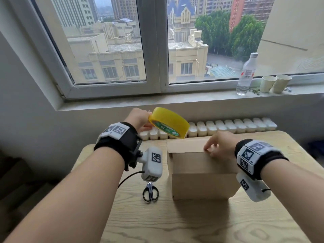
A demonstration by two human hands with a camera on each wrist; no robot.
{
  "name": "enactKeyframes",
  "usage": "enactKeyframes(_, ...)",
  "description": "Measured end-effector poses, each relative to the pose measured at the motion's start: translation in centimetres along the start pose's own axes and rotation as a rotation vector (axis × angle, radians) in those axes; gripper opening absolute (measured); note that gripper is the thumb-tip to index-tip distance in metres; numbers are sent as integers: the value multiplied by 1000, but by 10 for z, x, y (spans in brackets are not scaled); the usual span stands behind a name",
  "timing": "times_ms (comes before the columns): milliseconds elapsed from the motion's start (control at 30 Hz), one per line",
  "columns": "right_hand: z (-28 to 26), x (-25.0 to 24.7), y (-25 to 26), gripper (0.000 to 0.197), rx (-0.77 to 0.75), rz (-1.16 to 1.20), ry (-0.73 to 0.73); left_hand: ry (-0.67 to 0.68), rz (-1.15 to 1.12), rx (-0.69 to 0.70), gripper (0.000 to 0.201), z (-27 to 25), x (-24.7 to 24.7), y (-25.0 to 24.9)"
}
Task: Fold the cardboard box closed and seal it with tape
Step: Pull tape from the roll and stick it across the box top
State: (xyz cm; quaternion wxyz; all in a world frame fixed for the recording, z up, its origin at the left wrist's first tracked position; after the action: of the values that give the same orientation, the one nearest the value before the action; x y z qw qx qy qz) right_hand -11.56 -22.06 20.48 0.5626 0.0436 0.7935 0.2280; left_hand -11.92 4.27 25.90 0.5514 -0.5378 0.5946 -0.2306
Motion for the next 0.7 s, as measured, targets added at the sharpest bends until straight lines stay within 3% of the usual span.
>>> enactKeyframes(200, 9, 20, -16, 15, -73, 138, -126, 68, -86, -153, 34, -2, 30, 34)
enactKeyframes(400, 8, 39, -47, 55, 31, 207, -191, 104, -202, -208, 34, -5, 70, 55)
enactKeyframes(533, 4, 42, -55, 64, 32, 269, -195, 65, -315, -224, 31, -8, 84, 60)
enactKeyframes(700, -1, 48, -58, 81, 132, 337, -326, 32, -381, -215, 33, -8, 91, 64)
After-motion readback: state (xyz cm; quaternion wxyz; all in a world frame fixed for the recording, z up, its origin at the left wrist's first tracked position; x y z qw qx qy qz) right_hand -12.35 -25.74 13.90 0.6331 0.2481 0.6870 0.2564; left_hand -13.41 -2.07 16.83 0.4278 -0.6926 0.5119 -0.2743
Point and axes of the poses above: each hand's wrist, its own z-axis towards the middle knuckle, its own x-axis out of the palm, y = z × x, the point moved 1 cm from there along z, towards the middle knuckle, and after that the axes turned 11 degrees about z, right-handed, at the moved point
